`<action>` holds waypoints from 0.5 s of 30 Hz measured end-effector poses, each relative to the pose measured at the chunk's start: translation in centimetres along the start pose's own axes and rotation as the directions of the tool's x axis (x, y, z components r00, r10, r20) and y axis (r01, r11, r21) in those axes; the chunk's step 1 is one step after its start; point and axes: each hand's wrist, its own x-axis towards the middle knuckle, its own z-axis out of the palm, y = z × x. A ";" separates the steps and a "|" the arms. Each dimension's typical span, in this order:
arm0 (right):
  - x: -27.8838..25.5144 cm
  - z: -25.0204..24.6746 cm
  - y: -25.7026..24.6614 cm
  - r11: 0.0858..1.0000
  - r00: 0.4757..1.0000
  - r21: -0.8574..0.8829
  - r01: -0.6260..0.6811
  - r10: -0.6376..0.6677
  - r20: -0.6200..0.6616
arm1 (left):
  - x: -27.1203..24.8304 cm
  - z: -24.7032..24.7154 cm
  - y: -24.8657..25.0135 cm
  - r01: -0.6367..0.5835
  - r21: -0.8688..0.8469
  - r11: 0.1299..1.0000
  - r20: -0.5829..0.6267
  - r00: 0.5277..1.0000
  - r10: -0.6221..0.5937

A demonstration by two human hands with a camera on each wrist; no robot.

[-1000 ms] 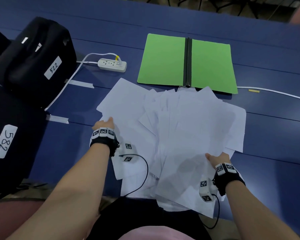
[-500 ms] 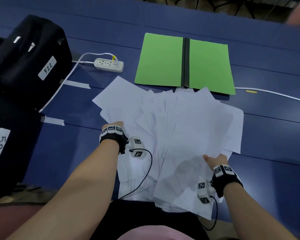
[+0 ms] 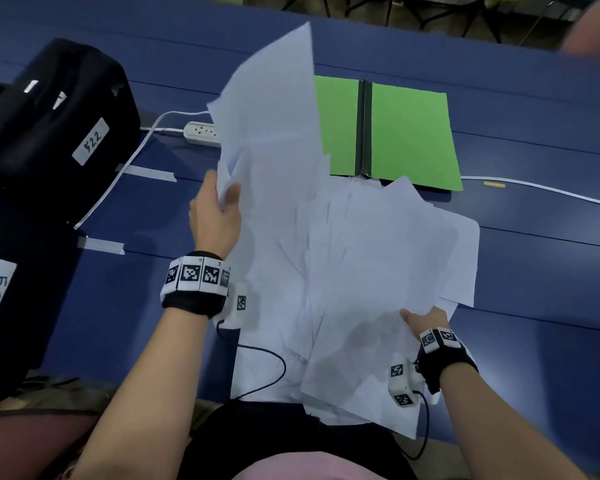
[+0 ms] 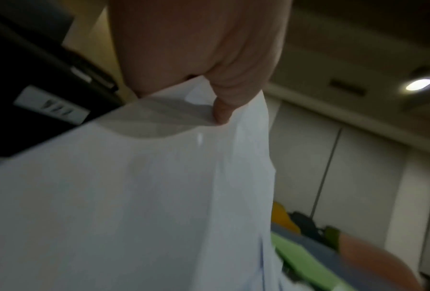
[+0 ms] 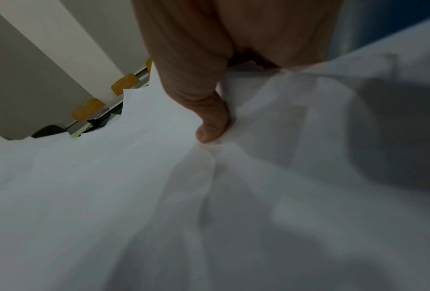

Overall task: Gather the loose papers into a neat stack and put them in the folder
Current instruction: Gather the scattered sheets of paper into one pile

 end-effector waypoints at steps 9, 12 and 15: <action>-0.2 -0.4 0.3 1.000 0.999 0.007 -0.012 0.012 0.035 | -2.1 -3.0 11.3 -0.326 -0.400 0.857 -0.127 0.945 0.301; 0.0 -0.7 0.5 1.000 0.998 0.014 -0.004 0.003 0.068 | -2.3 -3.4 13.5 -0.398 -0.457 0.796 -0.198 0.917 0.345; 0.2 -0.7 0.8 1.000 0.996 -0.001 -0.005 0.005 0.090 | -1.8 -1.7 13.2 -0.325 -0.404 0.855 -0.157 0.946 0.285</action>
